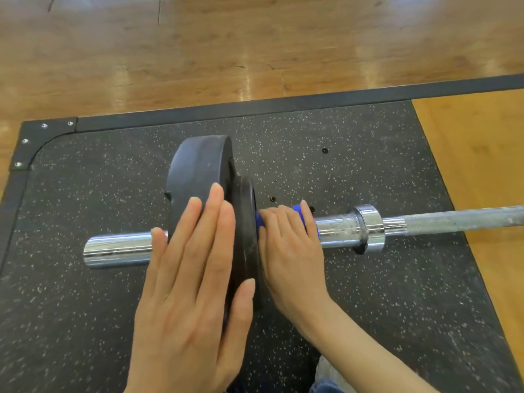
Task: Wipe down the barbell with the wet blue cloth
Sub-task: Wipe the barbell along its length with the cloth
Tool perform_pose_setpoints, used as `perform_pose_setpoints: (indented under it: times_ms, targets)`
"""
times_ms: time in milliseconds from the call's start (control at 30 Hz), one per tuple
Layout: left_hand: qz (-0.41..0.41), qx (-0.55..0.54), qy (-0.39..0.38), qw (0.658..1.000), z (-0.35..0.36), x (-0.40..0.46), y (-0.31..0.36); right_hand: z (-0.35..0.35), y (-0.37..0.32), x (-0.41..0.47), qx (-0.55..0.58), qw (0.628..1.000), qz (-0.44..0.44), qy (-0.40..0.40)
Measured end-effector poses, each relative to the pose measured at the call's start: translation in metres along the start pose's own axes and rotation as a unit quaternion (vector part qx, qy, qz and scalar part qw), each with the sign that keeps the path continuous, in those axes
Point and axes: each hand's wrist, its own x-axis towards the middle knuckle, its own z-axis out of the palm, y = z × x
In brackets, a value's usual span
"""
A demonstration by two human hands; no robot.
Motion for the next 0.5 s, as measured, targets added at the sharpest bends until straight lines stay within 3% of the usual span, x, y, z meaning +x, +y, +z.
perform_pose_setpoints:
  times_ms: [100, 267, 367, 500]
  targets:
    - [-0.008, 0.010, -0.028, 1.000, -0.012, 0.009, -0.003, -0.011, 0.016, -0.016, 0.002, 0.999, -0.047, -0.028]
    - [0.000, 0.041, -0.028, 0.999, -0.010, 0.029, -0.002, -0.011, 0.004, 0.009, -0.006, 0.999, -0.006, -0.041]
    - [-0.001, 0.050, -0.032, 0.998, -0.005, 0.024, -0.001, -0.016, 0.013, -0.022, 0.028, 0.998, -0.044, -0.039]
    - [-0.004, 0.067, -0.024, 0.997, -0.005, 0.017, 0.004, -0.021, 0.012, 0.007, -0.010, 0.994, -0.041, -0.100]
